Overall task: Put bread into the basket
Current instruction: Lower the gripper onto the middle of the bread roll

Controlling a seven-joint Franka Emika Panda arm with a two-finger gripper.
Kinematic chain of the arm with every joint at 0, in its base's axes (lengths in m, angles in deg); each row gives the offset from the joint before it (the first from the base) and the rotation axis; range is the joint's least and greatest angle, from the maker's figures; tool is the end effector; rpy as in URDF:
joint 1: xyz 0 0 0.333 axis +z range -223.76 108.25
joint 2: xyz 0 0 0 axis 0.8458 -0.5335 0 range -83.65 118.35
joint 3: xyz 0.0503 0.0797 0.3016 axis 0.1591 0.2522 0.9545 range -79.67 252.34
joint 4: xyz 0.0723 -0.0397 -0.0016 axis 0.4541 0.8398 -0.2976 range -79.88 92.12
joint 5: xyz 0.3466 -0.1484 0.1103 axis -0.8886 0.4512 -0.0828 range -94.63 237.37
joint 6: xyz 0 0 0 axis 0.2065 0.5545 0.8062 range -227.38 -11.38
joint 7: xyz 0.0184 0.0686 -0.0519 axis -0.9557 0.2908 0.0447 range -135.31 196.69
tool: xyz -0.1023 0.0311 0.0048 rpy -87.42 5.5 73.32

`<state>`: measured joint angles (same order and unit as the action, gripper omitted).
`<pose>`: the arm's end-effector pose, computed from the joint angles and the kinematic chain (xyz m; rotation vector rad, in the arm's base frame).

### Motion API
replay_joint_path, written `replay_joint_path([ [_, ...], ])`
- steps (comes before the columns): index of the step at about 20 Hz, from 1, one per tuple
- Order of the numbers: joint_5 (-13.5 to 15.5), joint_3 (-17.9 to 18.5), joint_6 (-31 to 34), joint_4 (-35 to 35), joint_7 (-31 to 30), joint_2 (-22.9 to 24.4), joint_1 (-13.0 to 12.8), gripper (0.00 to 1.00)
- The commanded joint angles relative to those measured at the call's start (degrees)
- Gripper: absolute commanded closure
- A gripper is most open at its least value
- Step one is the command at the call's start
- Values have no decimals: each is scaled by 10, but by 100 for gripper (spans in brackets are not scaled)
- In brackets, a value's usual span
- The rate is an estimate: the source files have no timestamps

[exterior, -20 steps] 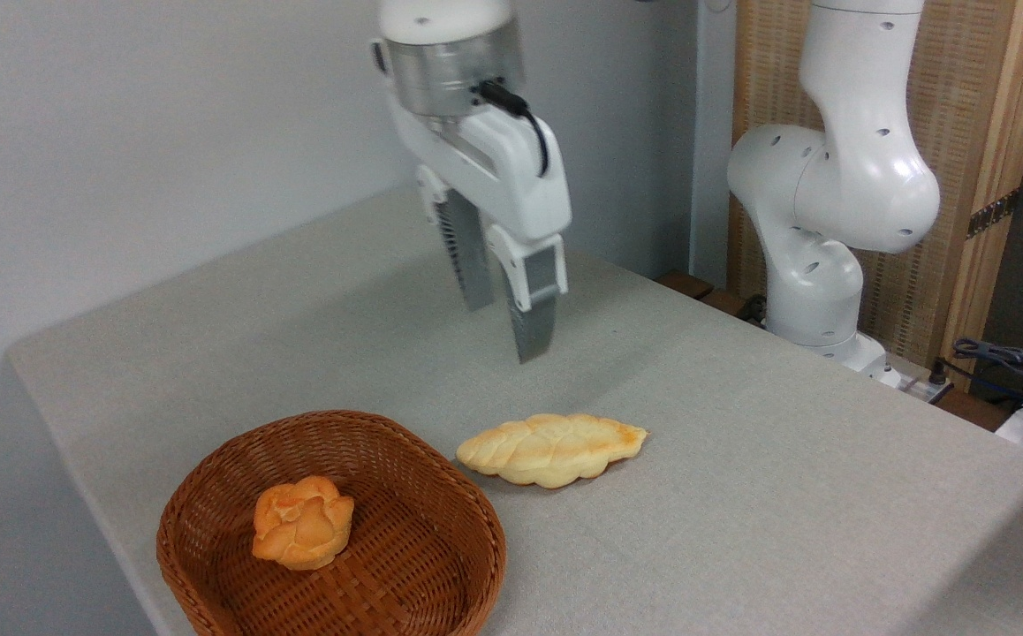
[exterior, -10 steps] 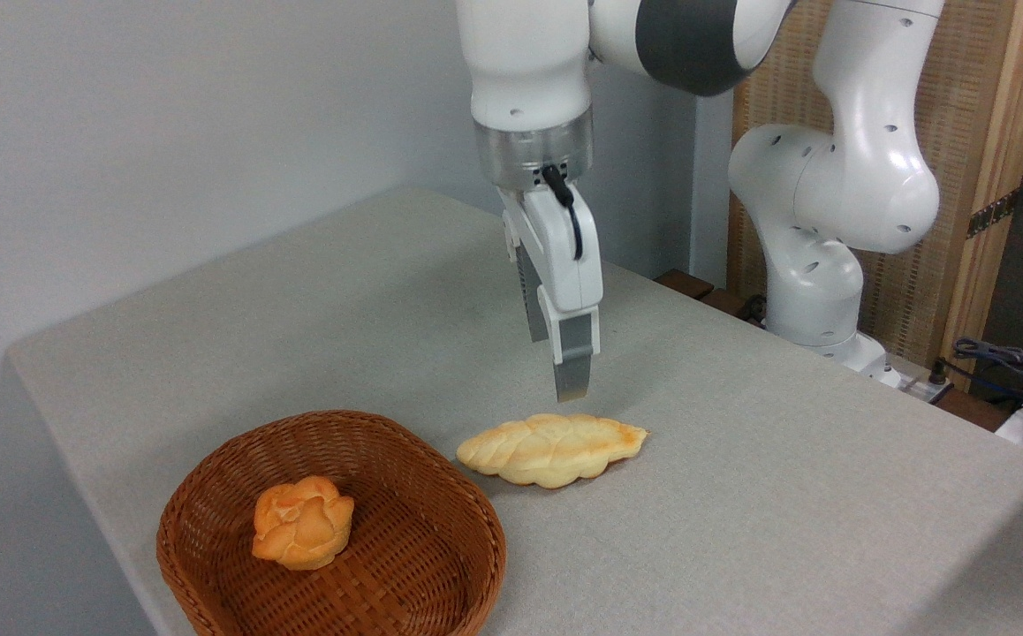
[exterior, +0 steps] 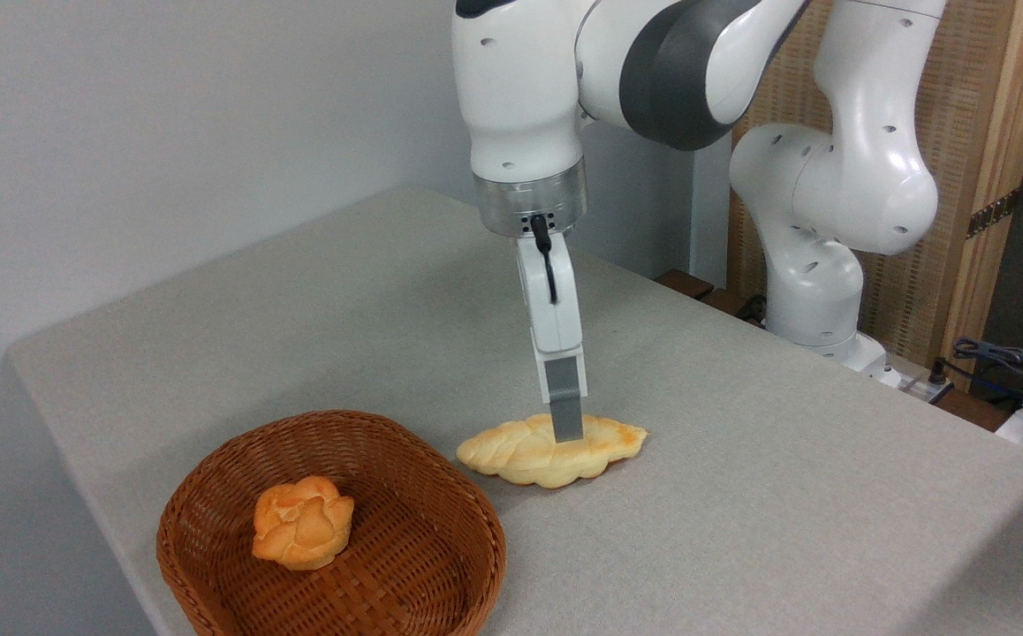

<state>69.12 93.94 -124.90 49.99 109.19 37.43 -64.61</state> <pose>0.4397 0.0109 0.4682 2.4042 -1.9863 -0.0200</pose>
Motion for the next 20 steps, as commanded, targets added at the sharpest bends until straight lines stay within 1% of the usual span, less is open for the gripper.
replay_joint_path([
  [1,-19,4,-51,33,8,-2,-11,0],
  [5,-19,4,-68,46,8,-7,-12,0],
  [8,-20,4,-72,50,8,-15,-25,0],
  [11,-20,4,-110,68,8,-18,-26,0],
  [13,-21,4,-123,74,8,-21,-26,0],
  [16,-48,4,-129,74,8,-29,-26,0],
  [18,-50,4,-131,74,8,-31,-26,0],
  [19,-51,4,-131,74,8,-32,-33,2],
  [20,-51,4,-130,74,8,-32,-36,12],
])
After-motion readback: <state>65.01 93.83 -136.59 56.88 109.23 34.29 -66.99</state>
